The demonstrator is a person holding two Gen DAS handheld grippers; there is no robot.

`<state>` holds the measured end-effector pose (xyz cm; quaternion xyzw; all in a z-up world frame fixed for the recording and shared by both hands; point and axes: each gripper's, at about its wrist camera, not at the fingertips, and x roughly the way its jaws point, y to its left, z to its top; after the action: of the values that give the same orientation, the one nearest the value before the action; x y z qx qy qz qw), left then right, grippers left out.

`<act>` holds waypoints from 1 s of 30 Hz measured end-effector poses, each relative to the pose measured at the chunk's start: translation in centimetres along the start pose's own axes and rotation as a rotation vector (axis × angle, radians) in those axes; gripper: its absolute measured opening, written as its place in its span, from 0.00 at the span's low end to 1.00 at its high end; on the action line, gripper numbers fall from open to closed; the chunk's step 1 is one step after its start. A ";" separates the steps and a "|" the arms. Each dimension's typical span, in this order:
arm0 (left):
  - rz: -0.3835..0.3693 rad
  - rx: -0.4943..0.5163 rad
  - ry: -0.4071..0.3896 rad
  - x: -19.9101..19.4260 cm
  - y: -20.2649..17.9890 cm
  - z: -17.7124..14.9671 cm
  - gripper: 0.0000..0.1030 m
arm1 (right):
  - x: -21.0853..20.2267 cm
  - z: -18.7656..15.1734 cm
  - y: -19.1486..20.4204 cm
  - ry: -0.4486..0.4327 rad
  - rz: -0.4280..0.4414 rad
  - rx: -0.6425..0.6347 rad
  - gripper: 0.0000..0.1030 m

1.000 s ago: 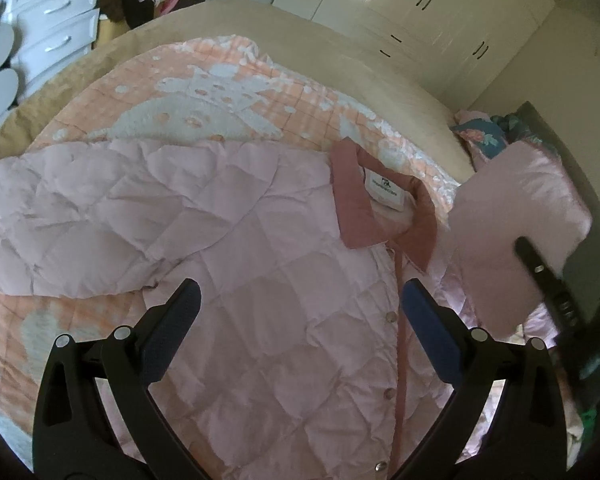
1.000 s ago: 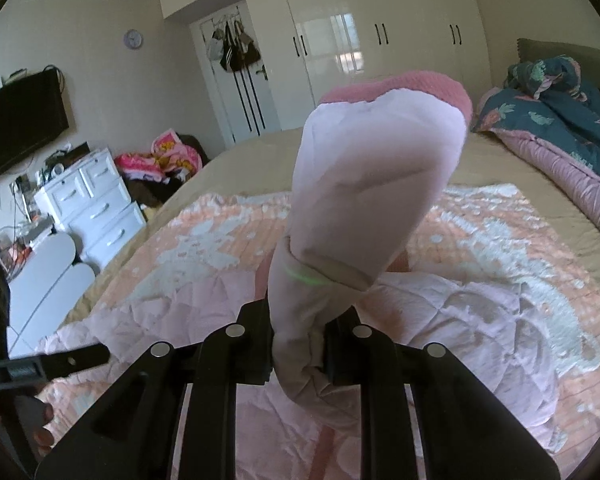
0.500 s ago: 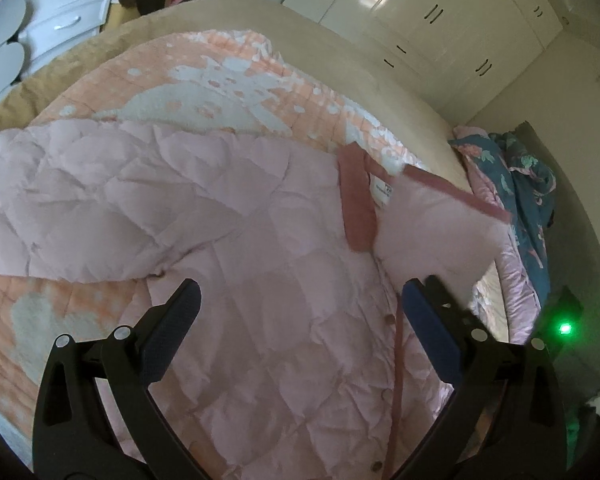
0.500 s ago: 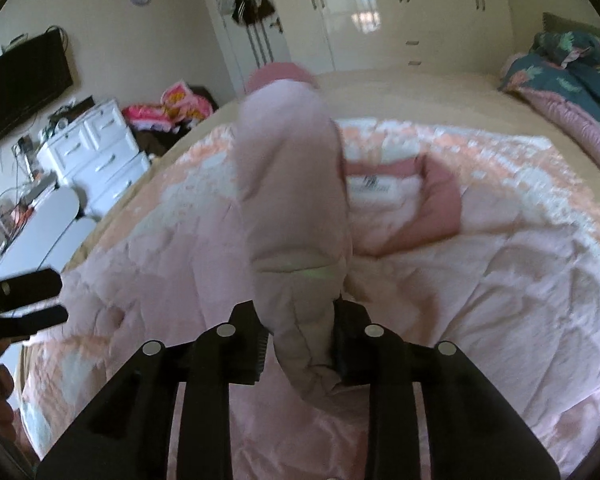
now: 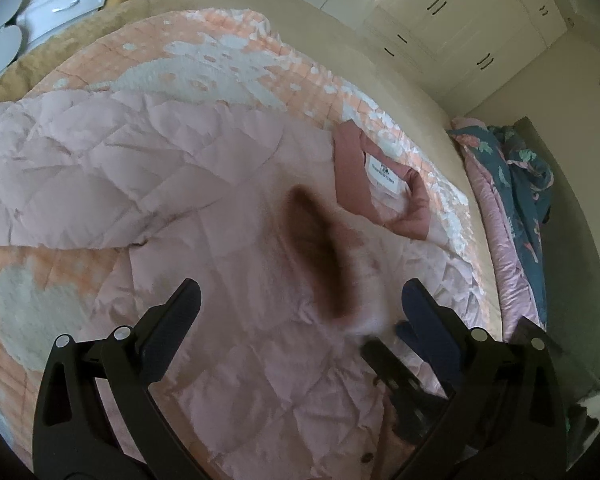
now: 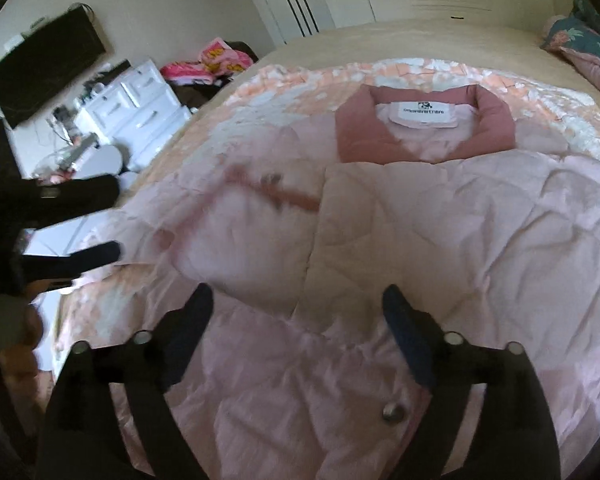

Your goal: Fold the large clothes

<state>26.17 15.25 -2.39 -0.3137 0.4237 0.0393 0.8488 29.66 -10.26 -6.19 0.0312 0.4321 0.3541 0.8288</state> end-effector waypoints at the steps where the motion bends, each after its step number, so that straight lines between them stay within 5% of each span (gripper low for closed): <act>1: -0.001 -0.002 0.009 0.2 -0.1 -0.2 0.91 | -0.8 -0.3 -0.1 -0.014 0.005 0.005 0.89; 12: -0.125 -0.201 0.162 5.5 0.9 -2.7 0.91 | -9.4 -3.4 -7.7 -0.132 -0.209 0.187 0.89; 22: -0.077 -0.262 0.145 8.4 0.7 -3.2 0.88 | -14.3 -5.8 -12.7 -0.204 -0.308 0.310 0.89; 27: -0.036 -0.179 0.125 9.2 -0.9 -3.2 0.37 | -14.8 -6.3 -14.0 -0.204 -0.324 0.334 0.89; 30: -0.034 -0.093 0.111 9.0 -2.2 -3.4 0.18 | -14.9 -6.7 -14.8 -0.202 -0.336 0.353 0.89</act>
<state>30.28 9.80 -9.52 -0.3617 0.4626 0.0271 0.8090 27.42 -32.14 -5.28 0.1383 0.4014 0.1257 0.8966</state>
